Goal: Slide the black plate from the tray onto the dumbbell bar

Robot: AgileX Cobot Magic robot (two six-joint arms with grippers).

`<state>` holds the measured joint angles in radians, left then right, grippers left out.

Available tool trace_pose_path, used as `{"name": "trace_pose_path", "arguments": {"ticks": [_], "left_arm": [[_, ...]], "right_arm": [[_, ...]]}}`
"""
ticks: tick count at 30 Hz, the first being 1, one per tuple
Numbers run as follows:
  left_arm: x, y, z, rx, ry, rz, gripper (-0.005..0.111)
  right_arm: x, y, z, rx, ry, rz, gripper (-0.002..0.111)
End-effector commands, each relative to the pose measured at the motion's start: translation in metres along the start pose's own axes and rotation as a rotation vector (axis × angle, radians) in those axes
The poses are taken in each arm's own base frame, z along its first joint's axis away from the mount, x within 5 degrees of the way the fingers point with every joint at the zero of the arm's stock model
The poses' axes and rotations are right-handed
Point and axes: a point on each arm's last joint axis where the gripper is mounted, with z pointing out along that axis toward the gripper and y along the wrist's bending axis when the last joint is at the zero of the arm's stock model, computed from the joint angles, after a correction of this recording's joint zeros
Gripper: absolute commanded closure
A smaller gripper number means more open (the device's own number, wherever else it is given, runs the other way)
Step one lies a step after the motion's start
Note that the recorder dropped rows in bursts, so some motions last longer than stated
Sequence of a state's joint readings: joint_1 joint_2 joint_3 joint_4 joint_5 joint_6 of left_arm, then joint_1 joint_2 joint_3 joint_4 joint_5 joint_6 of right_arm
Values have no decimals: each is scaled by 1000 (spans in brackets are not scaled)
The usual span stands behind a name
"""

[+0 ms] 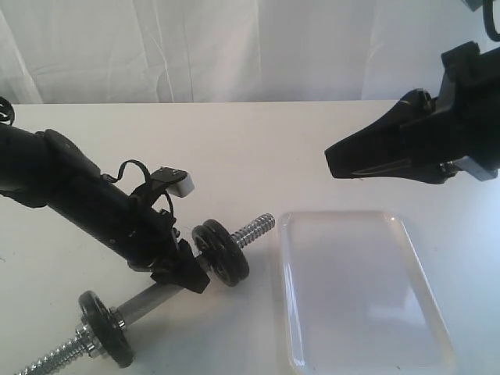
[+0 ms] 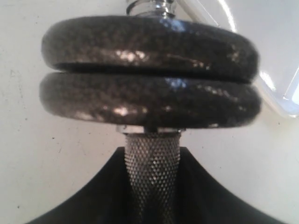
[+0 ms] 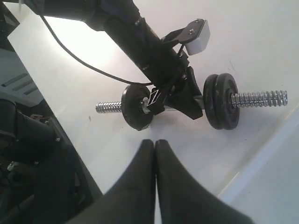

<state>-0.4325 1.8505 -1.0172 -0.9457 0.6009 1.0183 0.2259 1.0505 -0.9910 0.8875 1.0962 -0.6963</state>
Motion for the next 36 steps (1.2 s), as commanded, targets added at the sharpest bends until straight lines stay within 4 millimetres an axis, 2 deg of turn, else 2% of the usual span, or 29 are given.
{"name": "trace_pose_path", "arguments": {"ticks": [1, 12, 14, 20, 24, 31, 36], "left_arm": [[-13, -17, -14, 88, -62, -23, 107], [-8, -15, -14, 64, -17, -5, 105], [-8, -14, -14, 63, -14, -1, 98], [-6, -13, -14, 53, 10, 16, 64], [-1, -11, -14, 25, 68, 10, 53], [9, -11, -15, 29, 176, 4, 52], [9, -11, -15, 28, 179, -14, 52]], "right_arm": [[0, 0, -1, 3, -8, 13, 108], [0, 0, -1, 3, -8, 17, 108], [0, 0, -1, 3, -8, 17, 108], [0, 0, -1, 3, -8, 24, 108], [0, 0, -1, 3, -8, 24, 108], [0, 0, -1, 3, -8, 24, 108], [0, 0, -1, 3, -8, 24, 108]]}}
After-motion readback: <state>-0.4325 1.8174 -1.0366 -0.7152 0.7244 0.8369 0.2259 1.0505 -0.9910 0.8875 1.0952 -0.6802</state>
